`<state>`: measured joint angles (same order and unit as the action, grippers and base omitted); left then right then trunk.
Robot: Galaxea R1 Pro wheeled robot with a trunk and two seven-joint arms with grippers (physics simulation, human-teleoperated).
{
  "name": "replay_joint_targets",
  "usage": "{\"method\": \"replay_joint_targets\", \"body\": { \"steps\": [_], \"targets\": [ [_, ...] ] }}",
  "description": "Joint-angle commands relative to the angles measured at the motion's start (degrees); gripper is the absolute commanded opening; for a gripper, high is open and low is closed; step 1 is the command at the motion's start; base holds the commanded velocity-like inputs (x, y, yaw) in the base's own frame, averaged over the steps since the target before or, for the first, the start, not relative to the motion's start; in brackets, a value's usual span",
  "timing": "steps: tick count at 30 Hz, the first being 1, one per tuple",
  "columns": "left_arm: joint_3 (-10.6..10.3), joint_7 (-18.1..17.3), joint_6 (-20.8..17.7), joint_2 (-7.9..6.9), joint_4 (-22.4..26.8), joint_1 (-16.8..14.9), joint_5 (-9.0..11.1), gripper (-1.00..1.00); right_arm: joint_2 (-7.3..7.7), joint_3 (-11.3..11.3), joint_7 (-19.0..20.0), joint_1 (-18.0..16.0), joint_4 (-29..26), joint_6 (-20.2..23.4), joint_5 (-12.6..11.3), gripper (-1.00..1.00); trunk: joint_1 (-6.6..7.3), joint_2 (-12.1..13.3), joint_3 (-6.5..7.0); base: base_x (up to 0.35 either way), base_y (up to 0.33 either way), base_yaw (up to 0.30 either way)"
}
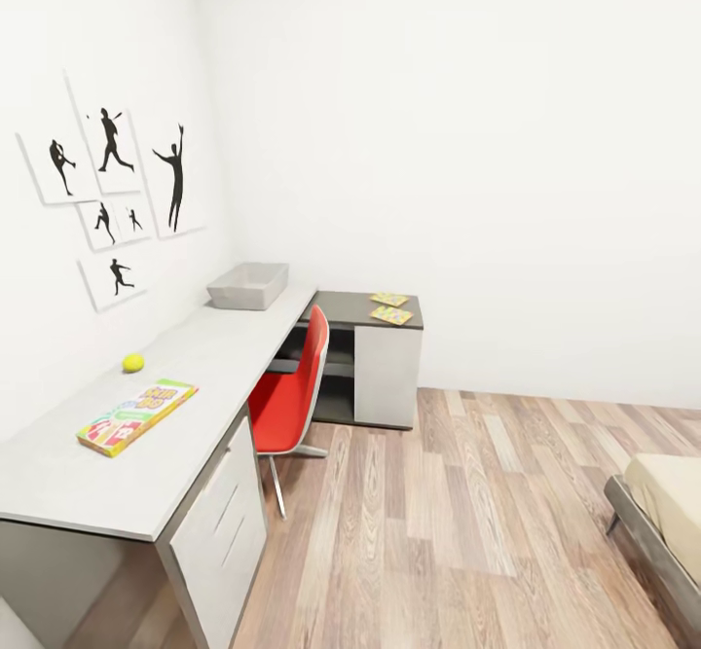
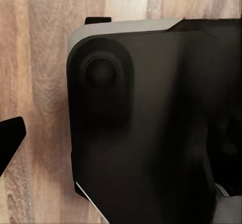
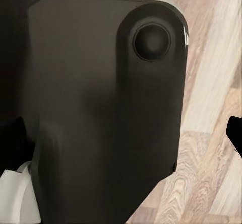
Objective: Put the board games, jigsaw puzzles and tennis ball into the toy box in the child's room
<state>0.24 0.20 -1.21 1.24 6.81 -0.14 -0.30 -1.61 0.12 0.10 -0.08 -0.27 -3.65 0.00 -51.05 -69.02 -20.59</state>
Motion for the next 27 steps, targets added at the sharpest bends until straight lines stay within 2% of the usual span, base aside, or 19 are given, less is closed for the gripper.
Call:
{"method": "replay_joint_targets", "body": {
  "steps": [1, 6, 8, 12, 14, 16, 18, 19, 21, 24, 27],
  "targets": [
    [0.03, 0.28, -0.67, 0.11, 1.09, -0.10, -0.04, 1.00, 0.01, -0.01, 0.00, -0.01, -0.12, -1.21, -0.05, 1.00, 0.23, 0.38, 0.13, 0.000, 0.000, 0.000],
    [0.03, 1.17, -4.62, 0.27, 4.17, -1.09, -0.05, 1.00, 0.06, -0.40, -0.16, -0.33, -2.50, -3.22, -0.46, 1.00, 1.32, 2.39, 1.03, 0.000, 0.000, 0.000],
    [0.03, 1.35, -6.47, 0.51, 5.46, -2.60, -0.06, 1.00, 0.00, -0.60, -0.62, -1.71, -5.50, -2.68, -0.81, 1.00, 1.76, 3.19, 1.38, 0.000, 0.000, 0.000],
    [0.01, 1.42, -8.45, 1.42, 6.40, -4.71, -0.09, 1.00, -0.07, -1.10, -1.36, -3.96, -8.02, -0.40, -1.99, 1.00, 2.64, 4.79, 2.10, 0.000, 0.000, 0.000],
    [-0.01, 1.45, -10.73, 2.13, 6.95, -7.04, -0.09, 1.00, 0.01, -1.76, -2.18, -6.51, -9.20, 2.28, -3.63, 1.00, 3.08, 5.60, 2.46, 0.000, 0.000, 0.000],
    [0.01, 1.46, -14.86, 2.71, 7.35, -10.85, -0.04, 1.00, 0.12, -2.65, -3.54, -11.10, -10.04, 6.27, -6.26, 1.00, 3.52, 6.40, 2.82, 0.000, 0.000, 0.000],
    [0.02, 1.47, -16.87, 3.05, 7.52, -12.90, -0.01, 1.00, 0.15, -2.91, -4.25, -13.40, -10.25, 8.12, -7.30, 1.00, 3.96, 7.20, 3.18, 0.000, 0.000, 0.000],
    [0.02, 1.47, -18.59, 3.39, 7.72, -14.99, 0.02, 1.00, 0.22, -3.09, -4.91, -15.51, -10.39, 9.73, -8.01, 1.00, 4.18, 7.60, 3.36, 0.000, 0.000, 0.000],
    [0.02, 1.42, -20.03, 3.65, 7.94, -17.08, 0.14, 1.00, 0.41, -3.24, -5.46, -17.42, -10.52, 11.04, -8.48, 1.00, 4.62, 8.40, 3.72, 0.000, 0.000, 0.000],
    [0.03, 1.09, -22.93, 3.97, 8.28, -22.09, 0.44, 1.00, 1.18, -3.72, -6.28, -21.92, -11.01, 13.53, -9.04, 1.00, 5.28, 9.61, 4.26, 0.000, 0.000, 0.000],
    [0.06, 0.97, -24.86, 4.05, 8.38, -25.24, 0.54, 1.00, 1.55, -4.34, -6.48, -24.45, -11.18, 15.63, -9.18, 1.00, 5.94, 10.81, 4.80, 0.000, 0.000, 0.000]
  ]
}}
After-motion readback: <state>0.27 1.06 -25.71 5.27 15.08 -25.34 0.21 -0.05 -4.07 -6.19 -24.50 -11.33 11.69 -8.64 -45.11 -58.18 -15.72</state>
